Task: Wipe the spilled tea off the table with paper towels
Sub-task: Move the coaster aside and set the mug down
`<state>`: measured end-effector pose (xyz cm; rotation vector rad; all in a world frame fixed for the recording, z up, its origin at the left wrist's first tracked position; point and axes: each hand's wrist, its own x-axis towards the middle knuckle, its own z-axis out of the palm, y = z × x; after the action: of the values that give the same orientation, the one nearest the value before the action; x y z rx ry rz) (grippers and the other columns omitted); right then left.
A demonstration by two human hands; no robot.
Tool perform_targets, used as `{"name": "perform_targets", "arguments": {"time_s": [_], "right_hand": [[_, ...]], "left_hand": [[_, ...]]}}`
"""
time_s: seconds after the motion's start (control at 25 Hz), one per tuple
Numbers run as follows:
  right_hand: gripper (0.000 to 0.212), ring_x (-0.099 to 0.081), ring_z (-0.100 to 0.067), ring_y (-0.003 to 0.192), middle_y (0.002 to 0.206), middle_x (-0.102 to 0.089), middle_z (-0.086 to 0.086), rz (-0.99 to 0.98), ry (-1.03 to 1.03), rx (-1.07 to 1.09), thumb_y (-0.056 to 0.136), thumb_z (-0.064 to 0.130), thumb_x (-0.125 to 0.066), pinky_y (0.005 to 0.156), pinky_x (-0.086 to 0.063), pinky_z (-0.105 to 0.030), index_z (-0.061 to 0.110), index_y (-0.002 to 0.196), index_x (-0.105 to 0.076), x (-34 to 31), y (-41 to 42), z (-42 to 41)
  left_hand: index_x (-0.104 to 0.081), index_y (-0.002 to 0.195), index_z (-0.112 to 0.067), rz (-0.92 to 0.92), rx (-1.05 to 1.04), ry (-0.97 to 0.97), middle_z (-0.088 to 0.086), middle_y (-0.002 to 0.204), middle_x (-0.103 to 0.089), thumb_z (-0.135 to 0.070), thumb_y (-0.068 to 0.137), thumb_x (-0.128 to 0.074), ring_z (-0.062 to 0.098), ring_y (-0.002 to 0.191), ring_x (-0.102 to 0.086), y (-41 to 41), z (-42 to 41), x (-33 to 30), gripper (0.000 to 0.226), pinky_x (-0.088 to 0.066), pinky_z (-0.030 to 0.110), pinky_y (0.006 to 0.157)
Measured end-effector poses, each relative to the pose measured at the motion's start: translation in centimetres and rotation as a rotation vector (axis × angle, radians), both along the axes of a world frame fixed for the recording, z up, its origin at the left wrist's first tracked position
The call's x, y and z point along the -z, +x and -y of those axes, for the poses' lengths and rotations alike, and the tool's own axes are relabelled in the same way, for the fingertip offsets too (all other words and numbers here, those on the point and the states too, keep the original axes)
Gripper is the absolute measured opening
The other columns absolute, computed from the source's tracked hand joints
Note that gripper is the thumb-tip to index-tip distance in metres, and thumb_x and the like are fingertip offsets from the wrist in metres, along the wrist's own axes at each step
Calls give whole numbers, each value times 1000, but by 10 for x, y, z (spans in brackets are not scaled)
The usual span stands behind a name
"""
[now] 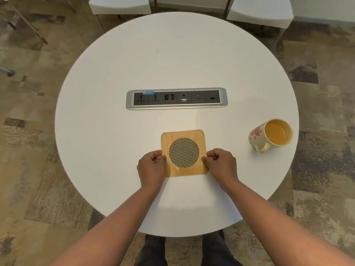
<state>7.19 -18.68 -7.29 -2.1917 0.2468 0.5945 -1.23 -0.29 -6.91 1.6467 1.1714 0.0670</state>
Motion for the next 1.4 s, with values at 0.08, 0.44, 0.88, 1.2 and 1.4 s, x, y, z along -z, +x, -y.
{"name": "perform_targets", "arguments": {"time_s": [0.08,0.44,0.88,1.2,1.4], "right_hand": [[8,-65,-18,73,66,-67,8,6,-5,3,76,21,-77,73,-56,-39,20,74,-70,1,1,0],[27,-62,-22,92,102,-67,0,150,-122,-189,81,19,-72,83,-51,-34,20,108,-68,5,0,-3],[47,-43,-32,130,151,-47,-9,425,-288,-680,89,18,-62,103,-44,-47,10,135,-56,8,-20,-7],[18,-64,-6,70,80,-66,6,14,296,515,87,27,-68,70,-54,-29,25,105,-64,-17,-12,51],[25,-67,-15,68,82,-71,-5,46,471,741,85,30,-74,71,-58,-35,24,104,-60,-19,-2,84]], "left_hand": [[-71,88,-30,2,9,26,-10,78,-72,-12,89,-72,7,78,-68,0,1,-1,19,-57,34,88],[-67,126,-13,-34,322,321,6,121,-65,-9,87,-69,21,103,-60,-3,2,6,39,-50,37,96],[-60,138,-12,-170,1076,718,12,158,-44,-10,90,-64,41,142,-41,9,-8,6,49,-44,49,106],[-48,148,-17,127,1028,266,3,153,-48,-18,98,-64,20,137,-46,77,70,-24,52,-30,21,108],[-39,153,-23,205,1071,29,2,155,-41,-15,98,-65,16,137,-46,132,124,-29,62,-40,21,102]]}}
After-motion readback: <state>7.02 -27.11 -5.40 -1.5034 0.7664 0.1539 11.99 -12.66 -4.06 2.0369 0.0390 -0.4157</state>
